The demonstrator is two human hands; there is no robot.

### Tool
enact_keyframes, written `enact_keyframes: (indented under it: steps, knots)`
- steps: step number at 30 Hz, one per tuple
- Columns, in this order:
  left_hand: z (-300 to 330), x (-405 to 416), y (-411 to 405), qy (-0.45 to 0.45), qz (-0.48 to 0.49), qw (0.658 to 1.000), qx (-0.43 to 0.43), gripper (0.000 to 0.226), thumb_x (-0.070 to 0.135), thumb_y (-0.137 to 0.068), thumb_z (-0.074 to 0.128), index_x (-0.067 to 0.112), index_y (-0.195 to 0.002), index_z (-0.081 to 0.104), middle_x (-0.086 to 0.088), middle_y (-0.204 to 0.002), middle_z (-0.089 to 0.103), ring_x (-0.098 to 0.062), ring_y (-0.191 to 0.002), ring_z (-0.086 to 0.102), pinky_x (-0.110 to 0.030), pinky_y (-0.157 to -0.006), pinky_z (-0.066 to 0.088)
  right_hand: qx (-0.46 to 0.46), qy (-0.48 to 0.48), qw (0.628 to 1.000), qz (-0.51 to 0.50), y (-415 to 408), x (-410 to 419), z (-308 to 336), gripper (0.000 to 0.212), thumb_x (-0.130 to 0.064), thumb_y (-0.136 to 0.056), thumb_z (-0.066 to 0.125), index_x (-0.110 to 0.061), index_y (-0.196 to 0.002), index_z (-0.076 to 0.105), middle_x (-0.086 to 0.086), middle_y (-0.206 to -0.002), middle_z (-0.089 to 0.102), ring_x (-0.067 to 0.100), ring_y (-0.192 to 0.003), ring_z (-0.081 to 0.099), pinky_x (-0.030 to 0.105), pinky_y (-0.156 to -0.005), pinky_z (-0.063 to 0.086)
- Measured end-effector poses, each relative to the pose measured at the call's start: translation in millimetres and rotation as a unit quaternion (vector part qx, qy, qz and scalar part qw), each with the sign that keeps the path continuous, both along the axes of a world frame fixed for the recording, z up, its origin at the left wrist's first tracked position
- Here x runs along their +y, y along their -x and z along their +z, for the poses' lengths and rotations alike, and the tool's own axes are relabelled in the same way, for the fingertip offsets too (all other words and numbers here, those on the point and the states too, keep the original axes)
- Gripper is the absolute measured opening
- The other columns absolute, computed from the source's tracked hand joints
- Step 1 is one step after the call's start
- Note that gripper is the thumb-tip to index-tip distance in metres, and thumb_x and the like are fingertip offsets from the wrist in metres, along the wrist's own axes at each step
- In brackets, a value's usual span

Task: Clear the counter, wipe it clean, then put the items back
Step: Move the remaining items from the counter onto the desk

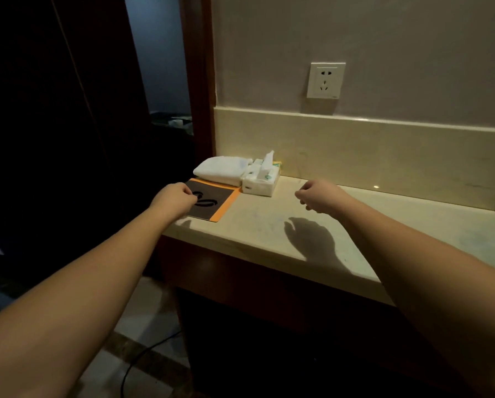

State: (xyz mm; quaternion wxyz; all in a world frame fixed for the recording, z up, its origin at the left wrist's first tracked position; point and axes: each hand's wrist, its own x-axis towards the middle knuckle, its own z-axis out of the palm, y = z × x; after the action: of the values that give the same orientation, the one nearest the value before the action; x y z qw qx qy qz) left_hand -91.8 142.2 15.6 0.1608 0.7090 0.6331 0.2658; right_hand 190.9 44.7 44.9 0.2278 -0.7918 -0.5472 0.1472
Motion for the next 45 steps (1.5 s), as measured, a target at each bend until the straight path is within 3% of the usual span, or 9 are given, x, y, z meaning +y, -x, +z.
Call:
enact_keyframes:
  steps: [4, 10, 15, 24, 31, 34, 37, 40, 45]
  knots:
    - [-4.6, 28.5, -3.1, 0.036, 0.037, 0.996, 0.068, 0.020, 0.035, -0.091, 0.059, 0.015, -0.094, 0.060, -0.012, -0.106, 0.061, -0.029, -0.096, 0.058, -0.043, -0.085, 0.053, 0.038, 0.025, 0.999, -0.002, -1.4, 39.9, -6.6, 0.035, -0.026, -0.088, 0.047, -0.001, -0.103, 0.067, 0.013, -0.098, 0.071, 0.030, -0.091, 0.068, 0.038, -0.080, 0.055]
    - [-13.1, 68.0, -13.3, 0.095, 0.139, 0.974, 0.153, 0.072, 0.054, -0.086, 0.063, 0.013, -0.141, 0.040, -0.016, -0.144, 0.037, -0.036, -0.132, 0.033, -0.045, -0.103, 0.034, 0.076, 0.032, 0.996, -0.023, -1.5, 98.0, -20.4, 0.028, -0.034, -0.094, 0.047, -0.010, -0.091, 0.060, 0.008, -0.094, 0.060, 0.024, -0.085, 0.053, 0.029, -0.075, 0.041]
    - [-19.4, 86.9, -17.5, 0.135, 0.163, 0.961, 0.179, 0.086, 0.055, -0.080, 0.070, 0.012, -0.145, 0.033, -0.017, -0.147, 0.034, -0.037, -0.136, 0.029, -0.048, -0.107, 0.030, 0.125, 0.019, 0.991, -0.051, 3.0, 126.4, -28.9, 0.049, -0.042, -0.094, 0.049, -0.008, -0.129, 0.056, 0.011, -0.124, 0.061, 0.029, -0.112, 0.058, 0.031, -0.089, 0.043]
    - [-22.0, 111.5, -12.0, 0.191, 0.162, 0.954, 0.165, 0.104, 0.058, -0.064, 0.080, 0.010, -0.143, 0.032, -0.018, -0.138, 0.047, -0.039, -0.125, 0.044, -0.051, -0.101, 0.043, 0.153, 0.032, 0.985, -0.069, 8.3, 143.5, -31.6, 0.049, -0.036, -0.097, 0.052, -0.004, -0.134, 0.050, 0.013, -0.129, 0.059, 0.028, -0.118, 0.055, 0.033, -0.098, 0.042]
    - [-11.8, 93.0, -9.5, 0.185, 0.187, 0.945, 0.195, 0.107, 0.065, -0.070, 0.073, 0.009, -0.149, 0.027, -0.017, -0.150, 0.029, -0.036, -0.136, 0.029, -0.045, -0.108, 0.034, 0.388, 0.012, 0.915, -0.111, 6.0, 141.2, -25.8, 0.027, -0.016, -0.096, 0.049, -0.004, -0.120, 0.055, 0.018, -0.111, 0.062, 0.028, -0.100, 0.057, 0.038, -0.075, 0.053]
    - [-16.0, 91.0, -2.2, 0.182, 0.182, 0.952, 0.164, 0.098, 0.063, -0.071, 0.074, 0.007, -0.143, 0.039, -0.017, -0.143, 0.040, -0.035, -0.128, 0.042, -0.044, -0.104, 0.041, 0.494, 0.014, 0.857, -0.144, 9.7, 131.8, -13.6, 0.009, -0.015, -0.095, 0.051, -0.007, -0.099, 0.051, 0.013, -0.083, 0.054, 0.031, -0.086, 0.059, 0.033, -0.043, 0.053]
    - [-14.8, 80.0, 2.7, 0.161, 0.153, 0.967, 0.122, 0.069, 0.051, -0.078, 0.074, 0.003, -0.125, 0.055, -0.016, -0.121, 0.059, -0.031, -0.105, 0.059, -0.038, -0.088, 0.052, 0.537, -0.001, 0.833, -0.130, 8.1, 123.3, -13.2, 0.017, -0.021, -0.095, 0.052, -0.011, -0.108, 0.048, 0.012, -0.092, 0.052, 0.025, -0.075, 0.055, 0.032, -0.061, 0.052]
    - [-14.3, 68.1, 5.7, 0.141, 0.141, 0.980, 0.023, 0.043, 0.029, -0.086, 0.072, -0.001, -0.114, 0.059, -0.018, -0.109, 0.063, -0.033, -0.098, 0.061, -0.043, -0.090, 0.052, 0.529, -0.007, 0.840, -0.120, 6.7, 118.1, -16.3, 0.040, -0.024, -0.094, 0.058, -0.008, -0.129, 0.046, 0.012, -0.108, 0.058, 0.025, -0.093, 0.060, 0.031, -0.077, 0.051]
    - [-9.5, 46.9, 19.8, 0.132, 0.130, 0.950, -0.251, 0.027, 0.010, -0.083, 0.073, 0.005, -0.106, 0.059, -0.016, -0.101, 0.066, -0.034, -0.091, 0.063, -0.050, -0.085, 0.054, 0.533, 0.002, 0.838, -0.119, 1.6, 101.1, -15.1, 0.041, -0.025, -0.093, 0.056, -0.007, -0.130, 0.048, 0.010, -0.085, 0.053, 0.019, -0.071, 0.053, 0.025, -0.056, 0.045]
